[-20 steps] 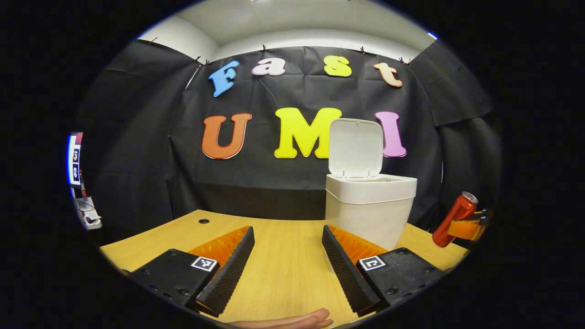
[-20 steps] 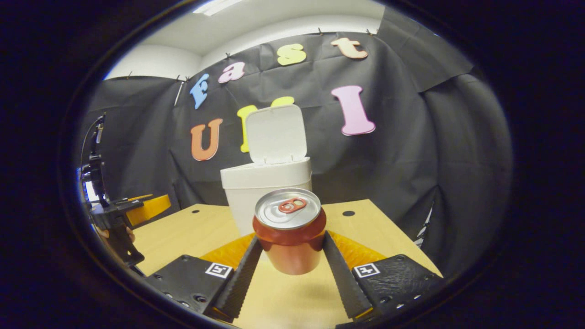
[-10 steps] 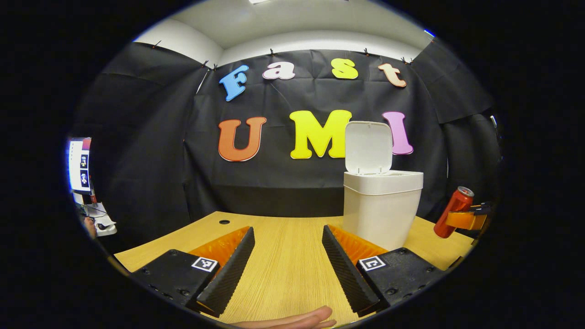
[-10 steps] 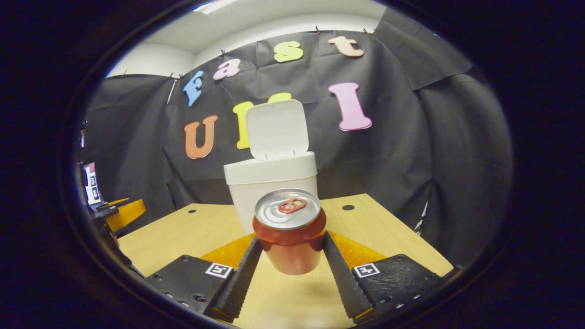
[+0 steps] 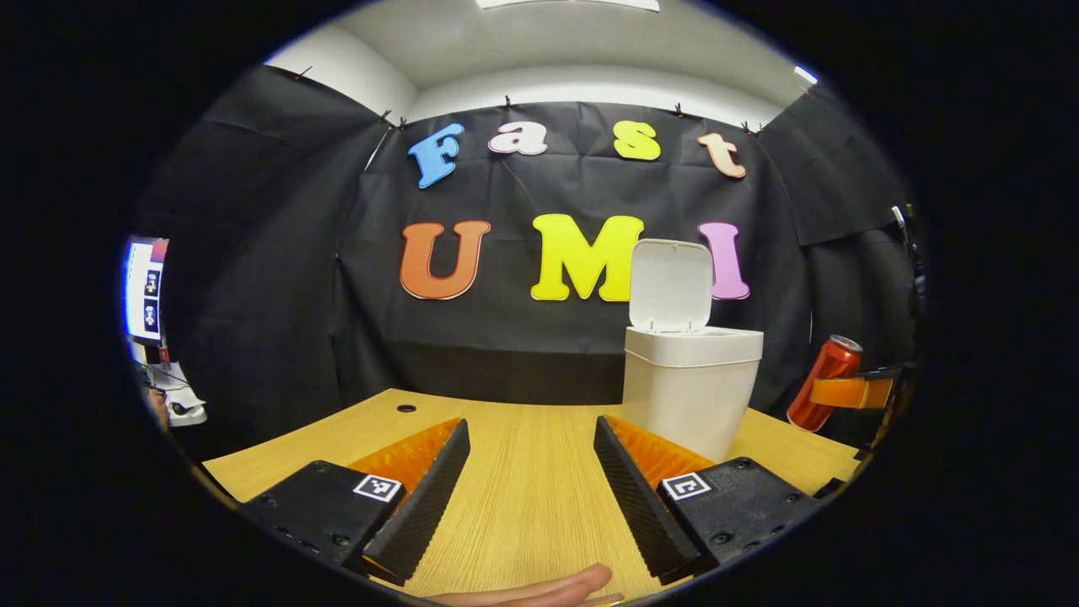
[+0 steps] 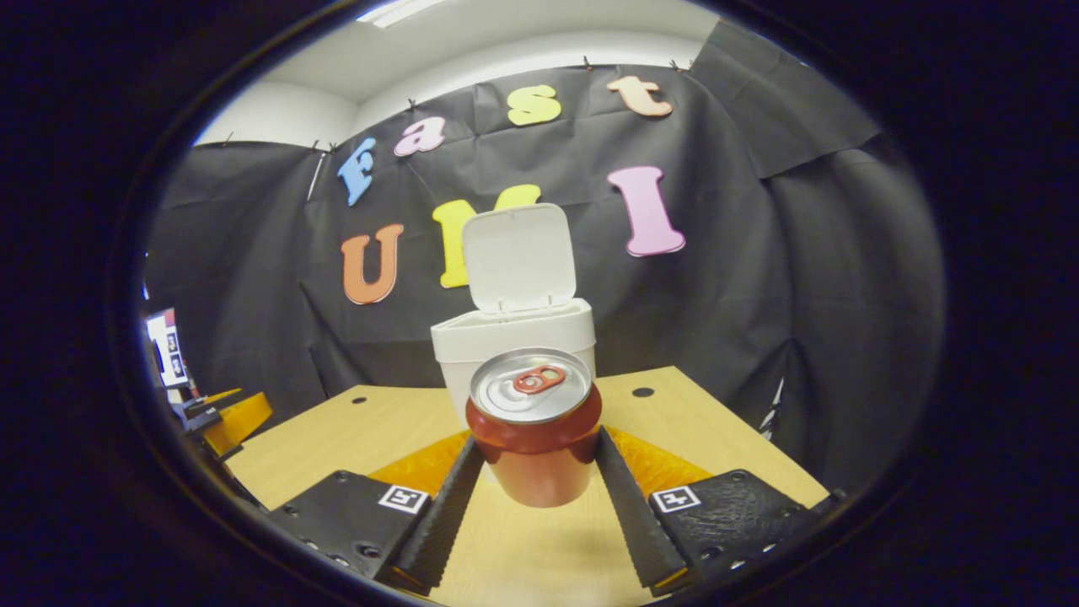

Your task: Press the lid of the desktop garbage bin to open it, pick up the crumpled paper on the desktop and throw it into the bin, then pick up the pop can on the desktop and drop it into the bin, and finally close the garbage bin lid.

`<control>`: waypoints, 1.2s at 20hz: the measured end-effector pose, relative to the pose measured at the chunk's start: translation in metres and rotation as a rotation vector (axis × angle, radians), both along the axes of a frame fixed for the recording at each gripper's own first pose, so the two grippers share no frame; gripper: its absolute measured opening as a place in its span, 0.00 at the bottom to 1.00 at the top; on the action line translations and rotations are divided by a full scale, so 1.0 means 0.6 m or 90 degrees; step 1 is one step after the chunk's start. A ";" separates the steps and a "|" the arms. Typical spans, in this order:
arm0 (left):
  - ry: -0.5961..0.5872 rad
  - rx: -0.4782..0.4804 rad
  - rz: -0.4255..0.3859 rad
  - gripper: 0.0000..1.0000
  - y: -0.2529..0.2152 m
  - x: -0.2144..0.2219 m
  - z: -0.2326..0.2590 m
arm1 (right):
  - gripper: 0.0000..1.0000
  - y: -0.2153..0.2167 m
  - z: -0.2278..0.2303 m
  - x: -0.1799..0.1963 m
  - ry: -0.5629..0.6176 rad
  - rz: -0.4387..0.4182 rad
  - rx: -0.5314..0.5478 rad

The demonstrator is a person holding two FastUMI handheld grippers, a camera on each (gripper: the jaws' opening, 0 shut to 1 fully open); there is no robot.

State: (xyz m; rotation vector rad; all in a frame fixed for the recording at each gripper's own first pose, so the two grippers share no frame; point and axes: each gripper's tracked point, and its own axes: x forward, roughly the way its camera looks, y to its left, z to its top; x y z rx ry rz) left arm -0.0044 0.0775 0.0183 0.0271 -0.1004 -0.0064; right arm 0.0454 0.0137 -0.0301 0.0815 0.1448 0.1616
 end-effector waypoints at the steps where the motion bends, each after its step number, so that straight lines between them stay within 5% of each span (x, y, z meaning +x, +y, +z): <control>1: -0.002 0.001 -0.007 0.96 0.000 -0.003 0.000 | 0.81 -0.005 0.002 0.001 0.005 -0.006 -0.004; 8: -0.010 -0.004 0.010 0.96 0.027 -0.010 0.017 | 0.81 -0.029 0.084 0.007 -0.022 -0.023 -0.023; 16: 0.045 -0.024 0.007 0.96 0.037 -0.011 -0.005 | 0.81 0.020 0.213 0.049 -0.064 -0.009 -0.067; 24: 0.051 0.005 0.002 0.96 0.029 -0.027 0.002 | 0.81 0.078 0.260 0.117 -0.056 0.012 -0.084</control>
